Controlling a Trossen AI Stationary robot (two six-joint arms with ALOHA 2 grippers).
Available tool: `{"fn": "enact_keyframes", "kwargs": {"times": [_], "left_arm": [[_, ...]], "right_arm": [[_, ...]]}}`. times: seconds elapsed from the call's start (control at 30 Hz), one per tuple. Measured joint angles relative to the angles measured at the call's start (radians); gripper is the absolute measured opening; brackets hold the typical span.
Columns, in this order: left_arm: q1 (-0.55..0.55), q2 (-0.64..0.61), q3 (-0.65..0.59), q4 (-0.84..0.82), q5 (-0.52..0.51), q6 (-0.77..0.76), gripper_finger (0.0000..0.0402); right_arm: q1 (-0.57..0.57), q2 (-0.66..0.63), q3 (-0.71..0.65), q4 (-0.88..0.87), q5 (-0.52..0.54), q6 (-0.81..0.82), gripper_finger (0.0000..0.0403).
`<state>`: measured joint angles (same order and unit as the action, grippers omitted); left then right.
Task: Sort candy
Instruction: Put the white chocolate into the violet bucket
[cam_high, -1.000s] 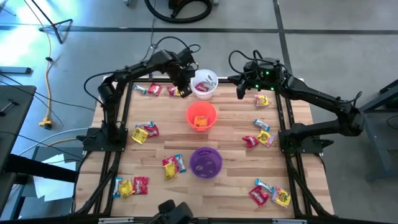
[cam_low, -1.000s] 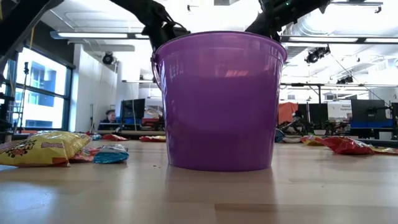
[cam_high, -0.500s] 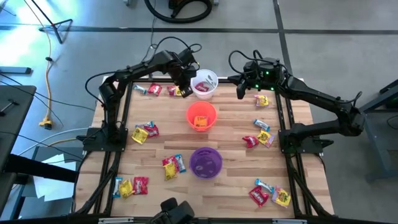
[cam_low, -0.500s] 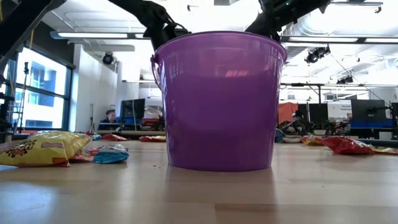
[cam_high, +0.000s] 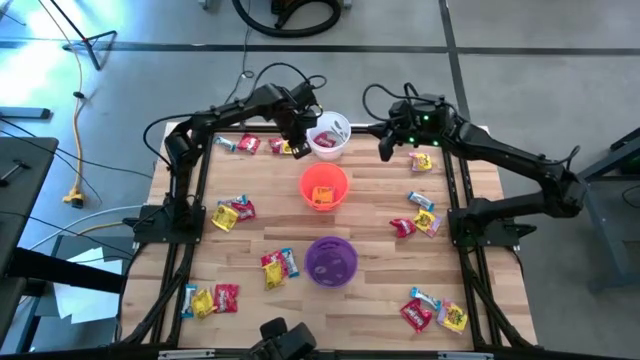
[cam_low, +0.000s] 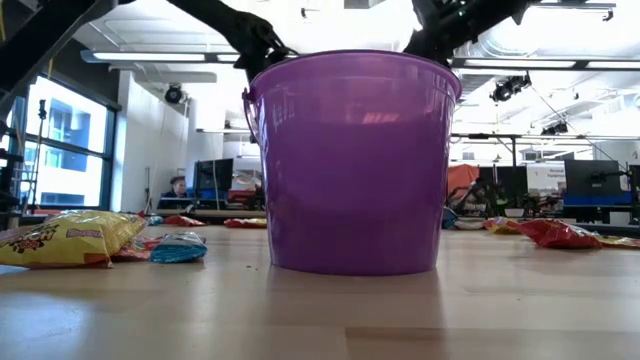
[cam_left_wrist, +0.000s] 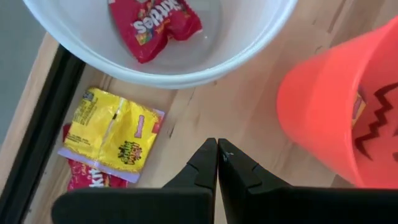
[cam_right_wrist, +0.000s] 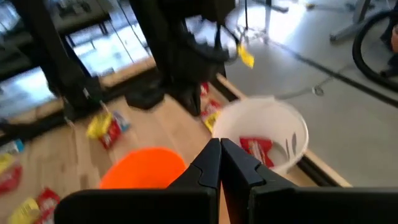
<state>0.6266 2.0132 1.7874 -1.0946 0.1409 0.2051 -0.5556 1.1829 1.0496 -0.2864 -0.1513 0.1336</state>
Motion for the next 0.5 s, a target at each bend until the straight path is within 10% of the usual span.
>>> {"fn": "enact_keyframes", "kwargs": {"times": [0.5], "left_arm": [[-0.039,-0.054,-0.067,0.056,0.035,0.016,0.0]], "right_arm": [[0.033,0.006,0.001,-0.477,-0.113,0.066,0.0002]]}}
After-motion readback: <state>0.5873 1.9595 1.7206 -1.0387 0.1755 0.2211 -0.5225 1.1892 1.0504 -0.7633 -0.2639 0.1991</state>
